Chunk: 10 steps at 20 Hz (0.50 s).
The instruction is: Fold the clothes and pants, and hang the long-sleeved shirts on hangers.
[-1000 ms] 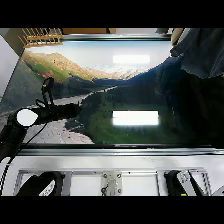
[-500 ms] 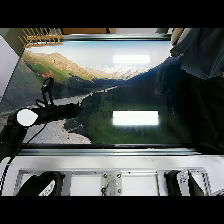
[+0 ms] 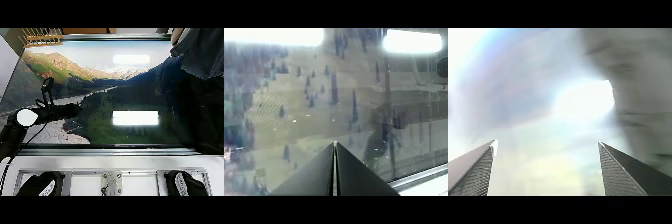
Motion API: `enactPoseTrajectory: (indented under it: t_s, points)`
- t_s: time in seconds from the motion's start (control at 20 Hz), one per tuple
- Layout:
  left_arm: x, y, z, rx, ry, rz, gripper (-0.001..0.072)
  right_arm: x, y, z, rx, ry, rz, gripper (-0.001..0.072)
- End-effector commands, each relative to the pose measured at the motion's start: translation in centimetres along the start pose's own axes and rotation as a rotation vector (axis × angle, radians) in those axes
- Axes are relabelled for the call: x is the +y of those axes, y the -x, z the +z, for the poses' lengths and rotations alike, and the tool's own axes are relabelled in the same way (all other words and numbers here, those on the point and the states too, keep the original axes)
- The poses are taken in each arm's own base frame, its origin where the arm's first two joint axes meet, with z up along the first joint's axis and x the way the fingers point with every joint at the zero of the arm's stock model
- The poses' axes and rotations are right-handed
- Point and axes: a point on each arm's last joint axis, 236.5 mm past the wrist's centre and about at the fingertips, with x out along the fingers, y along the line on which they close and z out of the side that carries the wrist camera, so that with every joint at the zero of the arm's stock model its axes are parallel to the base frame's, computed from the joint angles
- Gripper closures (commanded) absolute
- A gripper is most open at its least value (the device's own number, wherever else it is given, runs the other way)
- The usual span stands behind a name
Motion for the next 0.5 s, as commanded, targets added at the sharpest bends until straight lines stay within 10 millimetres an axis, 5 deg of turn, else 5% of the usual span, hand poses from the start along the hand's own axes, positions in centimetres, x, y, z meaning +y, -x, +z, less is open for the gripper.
enactPoseTrajectory:
  t_s: [0.0,0.1,0.15,0.2,0.25,0.45]
  points:
    - [0.0,0.0,0.0,0.000,0.001,-0.001,0.0698,8.1,-1.5,-3.9,0.122,0.185,0.194,0.0005]
    - [0.0,0.0,0.0,0.000,0.001,-0.001,0.0698,9.5,-1.7,-4.8,0.147,0.214,0.228,0.0021]
    - [0.0,0.0,0.0,0.000,0.001,-0.001,0.0698,9.8,-1.7,-5.0,0.152,0.220,0.234,0.0267]
    - [0.0,0.0,0.0,0.000,0.001,-0.001,0.0699,9.8,-1.7,-5.0,0.154,0.219,0.238,0.0588]
    - [0.0,0.0,0.0,0.000,0.001,-0.001,0.0699,9.8,-1.7,-5.0,0.155,0.216,0.238,0.0689]
    - [0.0,0.0,0.0,0.000,0.001,-0.001,0.0699,9.9,-1.7,-5.3,0.164,0.218,0.241,0.0690]
